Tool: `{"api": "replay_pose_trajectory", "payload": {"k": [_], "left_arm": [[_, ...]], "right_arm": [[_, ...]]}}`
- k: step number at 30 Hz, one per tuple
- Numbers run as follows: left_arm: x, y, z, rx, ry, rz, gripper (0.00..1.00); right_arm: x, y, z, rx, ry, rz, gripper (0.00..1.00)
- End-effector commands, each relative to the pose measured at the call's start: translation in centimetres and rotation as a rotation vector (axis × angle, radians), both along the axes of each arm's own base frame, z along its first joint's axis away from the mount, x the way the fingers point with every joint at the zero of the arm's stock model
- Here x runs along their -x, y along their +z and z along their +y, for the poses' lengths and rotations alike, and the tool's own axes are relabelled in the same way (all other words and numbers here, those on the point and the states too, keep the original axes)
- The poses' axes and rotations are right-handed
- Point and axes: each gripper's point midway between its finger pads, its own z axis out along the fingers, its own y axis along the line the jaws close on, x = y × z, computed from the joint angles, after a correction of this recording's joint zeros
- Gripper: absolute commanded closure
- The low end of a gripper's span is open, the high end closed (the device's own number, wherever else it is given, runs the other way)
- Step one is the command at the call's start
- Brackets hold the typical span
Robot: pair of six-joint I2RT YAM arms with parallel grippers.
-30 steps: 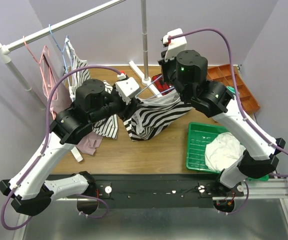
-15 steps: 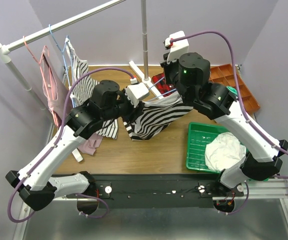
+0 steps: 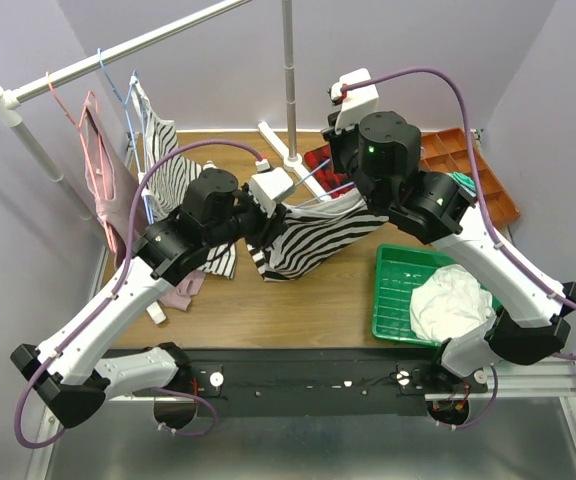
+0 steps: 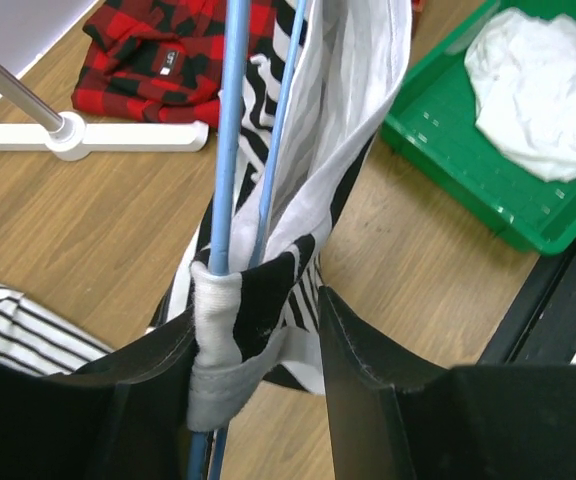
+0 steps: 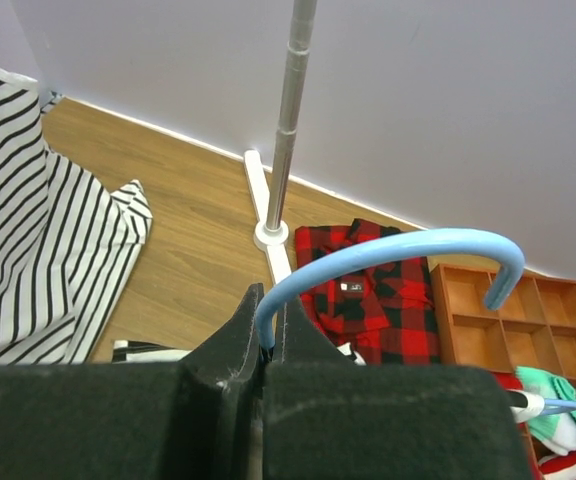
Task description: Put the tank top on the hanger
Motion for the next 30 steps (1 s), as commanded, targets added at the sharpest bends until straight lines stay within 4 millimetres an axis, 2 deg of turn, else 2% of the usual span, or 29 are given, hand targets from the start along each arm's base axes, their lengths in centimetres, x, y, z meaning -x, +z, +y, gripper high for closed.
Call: {"api": "replay_pose_trajectory", "payload": {"k": [1,2,4,6,10,11,12,18,20,22,25,27,28,30], "left_arm": [[0.6,0.8,-0.6,0.116,0.012,-0.003,1.0],[0.6,0.7,-0.6,0.126,0.019,0.0,1.0],[0.6,0.3,-0.4,0.16,0.05,0.007,1.0],[0.7,-0.2,-0.4,0.177,0.052,0.006,1.0],[0.7,-0.3,-0.3,0.173,0.062,0.006,1.0],[0.6,-0.3,-0.2,0.167,0.069,0.005,1.0],[0.6,0.0,-0.1,0.165,0.069,0.001,1.0],[0.6,0.6,-0.1,0.15,0.058,-0.017,1.0],[0.6,0.6,0.1,0.137,0.06,-0.016,0.85],[0.4,1.1,0.7,0.114,0.073,-0.045,0.57],[0.4,1.6,1.3,0.069,0.063,-0.083,0.47],[0.3,2.2,1.6,0.048,0.059,-0.099,0.46],[0.4,1.6,1.8,0.009,0.046,-0.093,0.43],[0.7,2.2,1.9,-0.004,0.024,-0.091,0.37]], "right_arm": [[0.5,1.0,0.3,-0.064,0.025,-0.026,0.88],[0.6,0.9,0.4,-0.065,0.029,-0.025,0.81],[0.5,0.4,0.6,-0.063,0.033,-0.02,0.73],[0.5,0.4,0.5,-0.067,0.035,-0.022,0.71],[0.5,0.3,0.7,-0.068,0.041,-0.025,0.8],[0.5,0.5,0.6,-0.072,0.041,-0.028,0.94],[0.6,0.5,0.7,-0.072,0.045,-0.028,0.99],[0.8,0.8,0.4,-0.082,0.042,-0.039,0.99],[0.8,0.9,0.2,-0.08,0.039,-0.041,0.99],[0.9,0.8,0.2,-0.072,0.041,-0.041,0.99],[0.9,0.8,0.2,-0.071,0.049,-0.043,0.99],[1.2,1.1,0.1,-0.075,0.061,-0.048,0.99],[1.5,1.4,0.0,-0.083,0.07,-0.052,0.99],[1.7,1.7,-0.3,-0.09,0.077,-0.058,0.99]]}}
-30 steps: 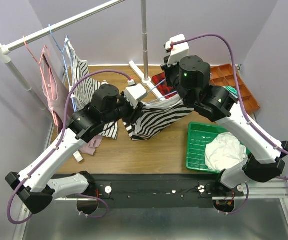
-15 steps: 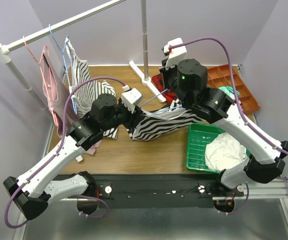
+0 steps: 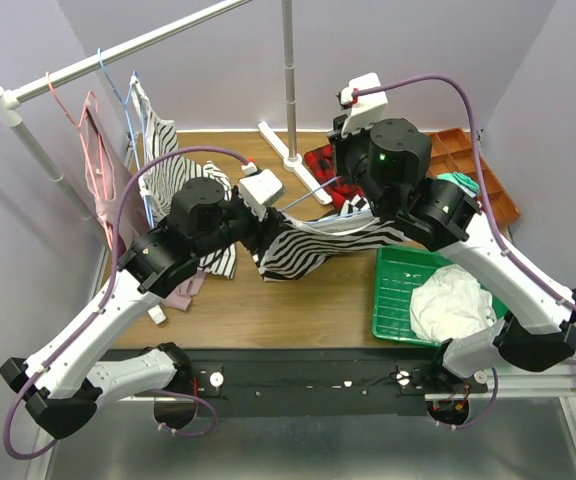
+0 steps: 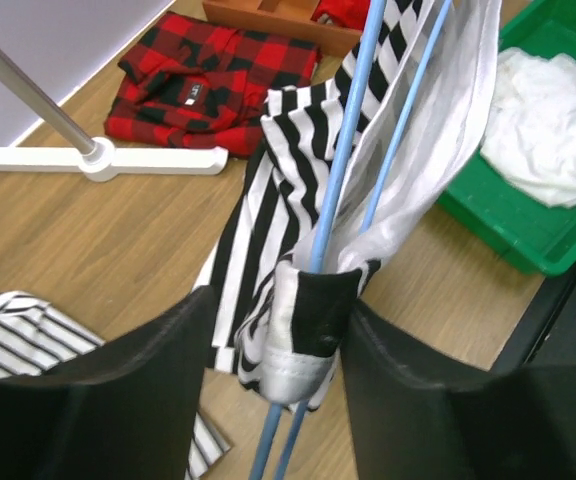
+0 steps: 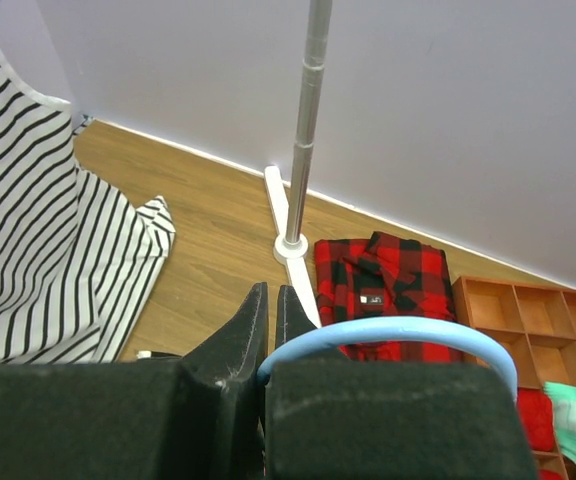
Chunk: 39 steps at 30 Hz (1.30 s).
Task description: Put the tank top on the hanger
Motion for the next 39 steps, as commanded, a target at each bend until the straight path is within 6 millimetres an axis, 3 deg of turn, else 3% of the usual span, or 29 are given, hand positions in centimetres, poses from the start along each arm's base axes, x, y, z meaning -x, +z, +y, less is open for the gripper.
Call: {"api": "replay_pose_trajectory", "payload": {"k": [1,6,9,16,22,39], "left_arm": [[0.5,0.6,0.9,-0.095,-0.054,-0.029,0.32],[1.6,-0.2,0.1,-0.128,-0.154,0.027,0.31],[2.3,-1.9,-0.7,-0.161,-0.22,0.093,0.32],[2.5,-3.1,-1.5,-0.167,-0.262,0.135,0.58],[3.3,-4.4,-2.0,-0.163,-0.306,0.193,0.64],[4.1,-6.8,-2.0,-0.183,-0.321,0.273,0.44]], "right_arm": [[1.3,1.7,-0.5,-0.03,0.048,-0.037,0.99],[1.5,1.7,-0.7,-0.033,0.05,-0.039,0.99],[1.6,1.8,-0.6,-0.035,0.059,-0.037,0.99],[1.4,1.5,-0.4,-0.03,0.056,-0.033,0.99],[1.3,1.9,-0.5,-0.024,0.049,-0.044,0.99],[1.2,1.9,-0.8,-0.017,0.035,-0.051,0.99]]}}
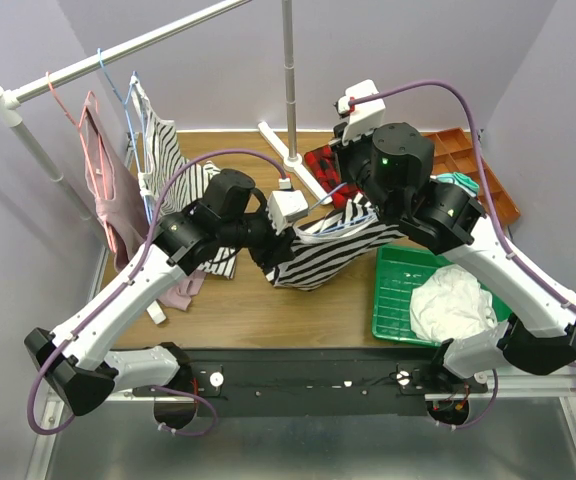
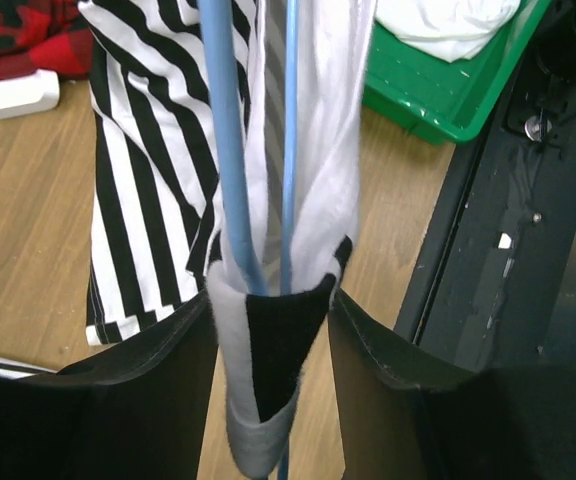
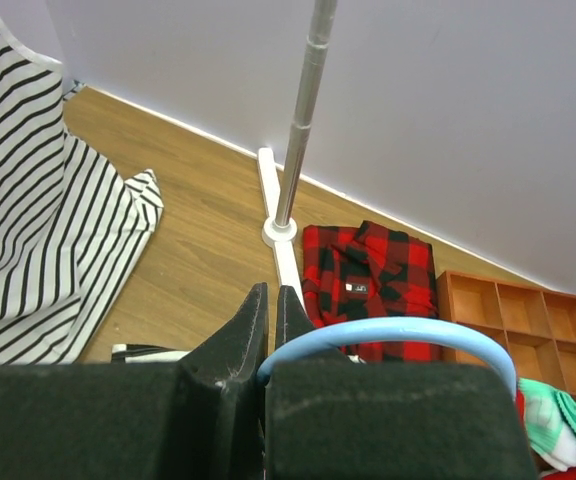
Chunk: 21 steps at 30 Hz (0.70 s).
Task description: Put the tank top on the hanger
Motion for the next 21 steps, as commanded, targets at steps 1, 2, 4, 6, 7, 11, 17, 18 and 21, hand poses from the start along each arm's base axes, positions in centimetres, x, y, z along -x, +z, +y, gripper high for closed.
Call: {"api": "replay_pose_trajectory", "payload": {"k": [1,2,4,6,7,11,17,18,21], "left_arm": [[0.7,-1.2,0.6,-0.027,0.012,0.043,0.45],[0.5,-1.2,0.7,-0.026,0.022,0.034,0.47],[0.4,-1.0,0.8,-0.016,0.031,0.015,0.52],[0.1,-0.9,0.9,-0.014,0.044,0.004,0.6],[0.0,-0.5,0.9,-0.007,0.05,-0.01,0.61],[-0.5,0.5,1.1,0.014,0.078,-0.05,0.64],[-1.3,2.0,1.0,0.064,0.112,-0.1,0.6],[-1.4,2.0,1.0,0.064,0.116,-0.104,0.6],[-1.8,2.0,1.1,0.066,0.126,-0.115,0.58]], "right_arm": [[0.4,2.9,-0.3,-0.088,-0.002,-0.058,0.99],[0.4,2.7,-0.2,-0.084,-0.002,-0.056,0.99],[0.4,2.7,-0.2,-0.086,-0.001,-0.055,0.99],[0.4,2.5,0.0,-0.082,0.003,-0.049,0.99],[0.3,2.4,0.0,-0.083,0.002,-0.048,0.99],[0.2,1.8,0.2,-0.073,-0.002,-0.038,0.99],[0.1,1.2,0.5,-0.066,0.001,-0.026,0.99],[0.0,1.3,0.4,-0.067,-0.002,-0.027,0.99],[0.0,1.2,0.4,-0.066,-0.002,-0.027,0.99]]}}
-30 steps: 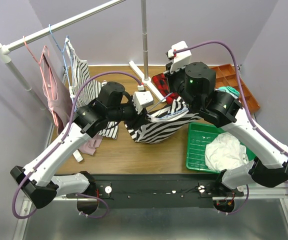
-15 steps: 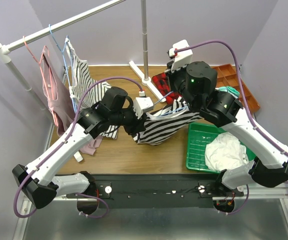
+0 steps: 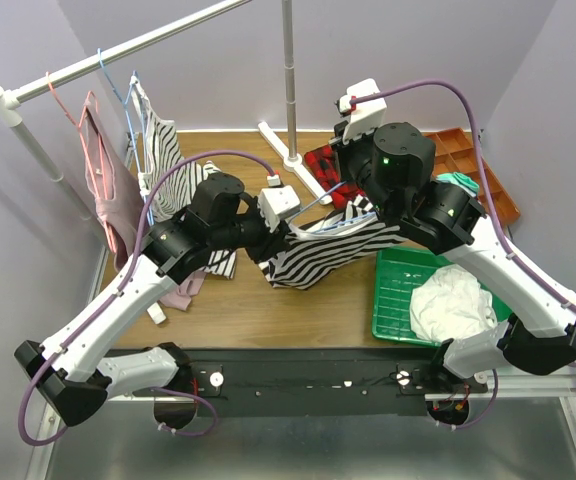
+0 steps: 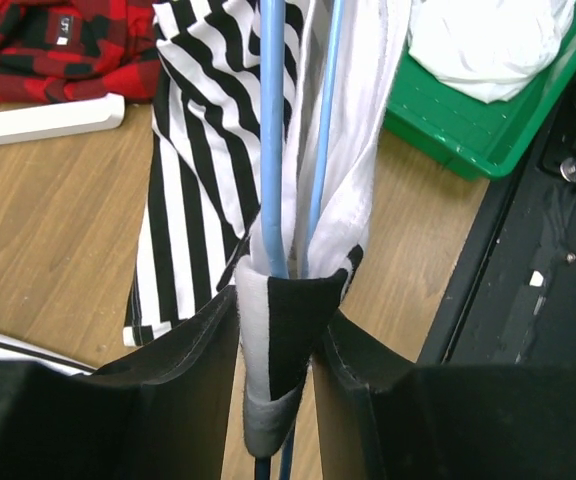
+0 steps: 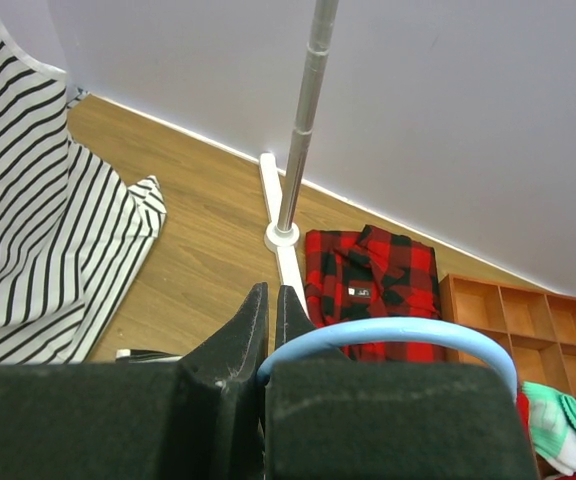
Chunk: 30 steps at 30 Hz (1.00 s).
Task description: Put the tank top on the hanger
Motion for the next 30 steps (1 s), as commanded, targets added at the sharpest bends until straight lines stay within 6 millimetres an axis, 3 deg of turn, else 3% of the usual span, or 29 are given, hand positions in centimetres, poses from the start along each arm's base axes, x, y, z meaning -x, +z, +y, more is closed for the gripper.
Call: {"api": "replay_pose_trajectory", "payload": {"k": [1,7,10,13,20,23,24,25,30], "left_arm": [[-1.0,0.9,0.1,0.033,0.038,-0.04,0.58],[-0.7,0.1,-0.2,0.014,0.0,0.004,0.61],[-0.5,0.1,-0.3,0.021,-0.01,0.001,0.76],[-0.3,0.4,-0.5,0.036,-0.02,0.0,0.99],[-0.3,1.0,-1.0,0.13,0.012,0.001,1.0],[-0.3,0.6,-0.9,0.158,0.034,0.007,1.0],[-0.4,0.4,-0.9,0.157,0.042,0.011,1.0],[-0.3,0.3,-0.8,0.163,0.047,0.011,1.0],[-0.7,-0.2,-0.4,0.156,0.097,0.021,1.0]], "right_arm": [[0.0,0.9,0.3,-0.051,-0.004,-0.018,0.99],[0.0,0.9,0.3,-0.048,-0.006,-0.021,0.99],[-0.1,1.1,0.4,-0.047,-0.005,-0.025,0.99],[-0.2,0.9,0.5,-0.041,-0.008,-0.021,0.99],[-0.4,0.4,0.7,-0.035,-0.011,-0.013,0.99],[-0.4,0.3,0.9,-0.036,-0.005,-0.008,0.75],[-0.3,0.3,1.0,-0.039,0.001,-0.008,0.58],[-0.3,0.3,1.0,-0.04,0.003,-0.005,0.49],[0.1,0.3,1.0,-0.058,0.021,-0.003,0.21]]}}
